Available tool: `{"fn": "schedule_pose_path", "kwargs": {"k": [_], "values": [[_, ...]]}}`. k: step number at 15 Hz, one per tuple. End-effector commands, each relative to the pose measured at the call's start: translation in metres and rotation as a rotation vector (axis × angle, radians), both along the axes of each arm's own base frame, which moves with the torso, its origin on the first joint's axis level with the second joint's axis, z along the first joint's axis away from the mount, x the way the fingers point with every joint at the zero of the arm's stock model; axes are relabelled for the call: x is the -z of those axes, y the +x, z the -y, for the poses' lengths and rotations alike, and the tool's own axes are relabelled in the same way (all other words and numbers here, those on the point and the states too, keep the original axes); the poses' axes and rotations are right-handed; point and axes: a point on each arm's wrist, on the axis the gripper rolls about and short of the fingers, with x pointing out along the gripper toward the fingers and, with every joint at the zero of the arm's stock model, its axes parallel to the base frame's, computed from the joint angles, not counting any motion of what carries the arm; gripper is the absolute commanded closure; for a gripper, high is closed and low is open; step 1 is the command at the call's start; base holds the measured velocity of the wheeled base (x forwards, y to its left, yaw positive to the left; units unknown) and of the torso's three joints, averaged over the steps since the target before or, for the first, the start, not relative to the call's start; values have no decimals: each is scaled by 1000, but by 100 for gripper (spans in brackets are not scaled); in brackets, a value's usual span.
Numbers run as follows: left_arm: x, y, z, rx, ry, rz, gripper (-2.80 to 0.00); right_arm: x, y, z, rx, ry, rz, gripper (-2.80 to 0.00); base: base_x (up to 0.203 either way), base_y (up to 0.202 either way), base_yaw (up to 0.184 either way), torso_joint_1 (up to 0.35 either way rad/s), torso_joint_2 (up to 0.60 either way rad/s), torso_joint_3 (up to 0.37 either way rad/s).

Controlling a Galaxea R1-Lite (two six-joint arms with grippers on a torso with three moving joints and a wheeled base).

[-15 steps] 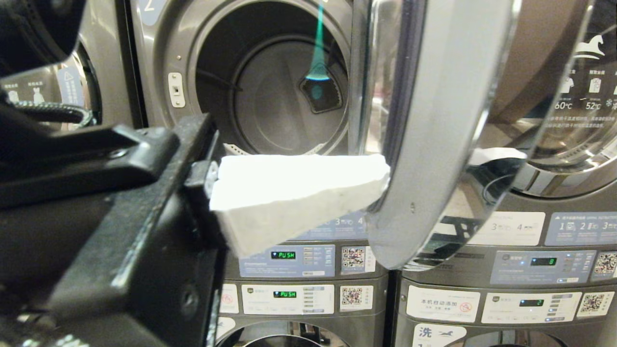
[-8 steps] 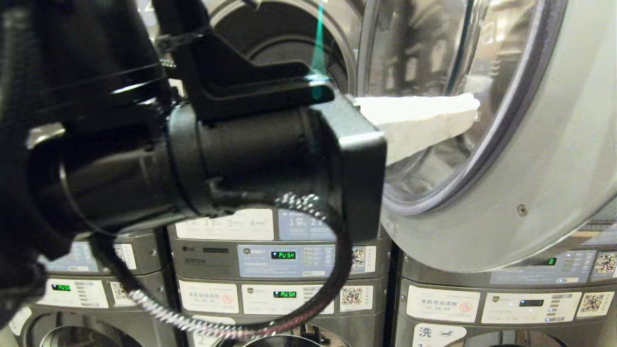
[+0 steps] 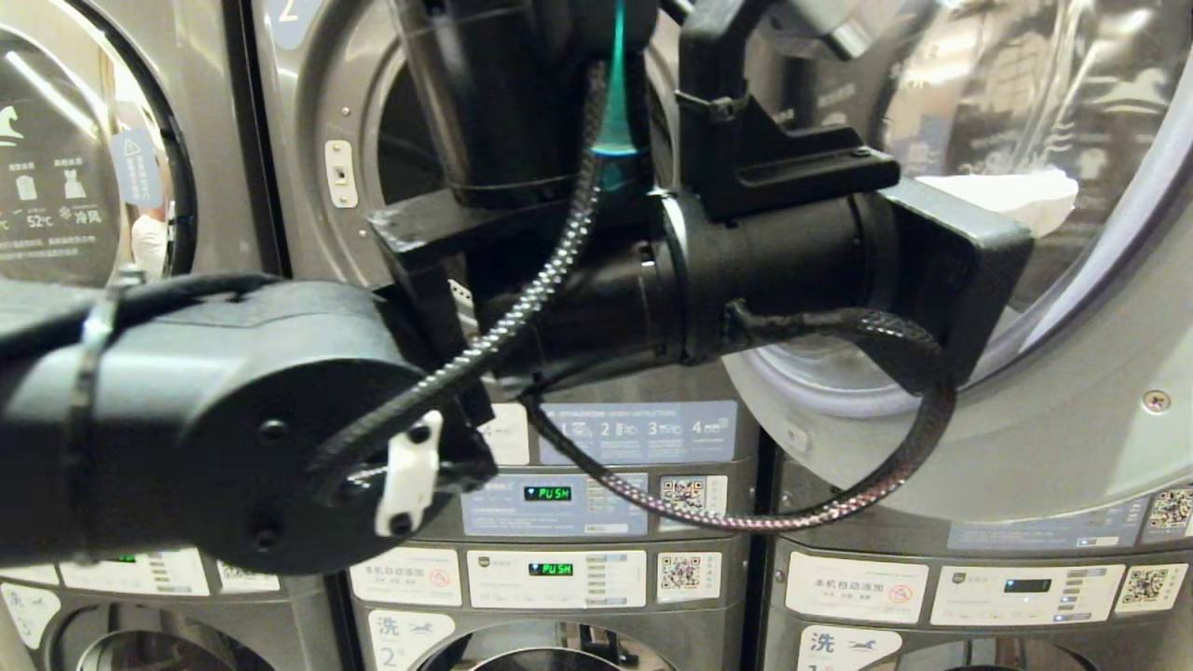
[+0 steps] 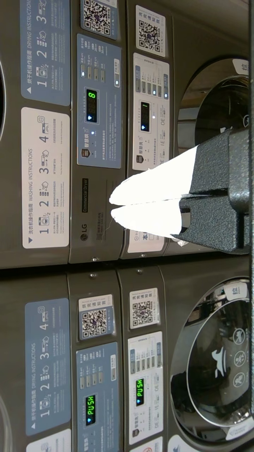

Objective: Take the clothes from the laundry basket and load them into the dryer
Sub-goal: Open the dryer

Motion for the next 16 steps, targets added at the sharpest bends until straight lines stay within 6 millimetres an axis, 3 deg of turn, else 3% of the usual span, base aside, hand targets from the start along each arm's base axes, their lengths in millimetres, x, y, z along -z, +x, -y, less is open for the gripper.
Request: {"fn": "schedule_pose_path", "kwargs": {"k": [1,3,5,7,8,11,13,16], "values": [[15,9,18,4,8,-5,0,0,0,0,0,0,2,0,0,0,0,0,0,0],[10,12,17,-70,-31,-1,0,0,0,0,0,0,2,0,0,0,0,0,0,0],[-8,11,4,-145,-94,9,0,-7,-2,0,-2,2,40,0,0,0,0,0,0,0],[-33,4,-16,-187,-155,32,0,-38,-12,0,-4,-1,145,0,0,0,0,0,0,0],[-38,12,-28,-242,-165,34,0,-53,-14,0,-1,-2,160,0,0,0,0,0,0,0],[-48,42,-91,-469,-139,19,0,-98,-20,-1,-39,-3,216,0,0,0,0,0,0,0],[-42,53,-138,-598,-92,-6,0,-106,-19,-4,-209,-19,221,0,0,0,0,0,0,0],[-21,35,-210,-717,-10,-64,0,-132,-8,-6,-302,-29,223,0,0,0,0,0,0,0]]}}
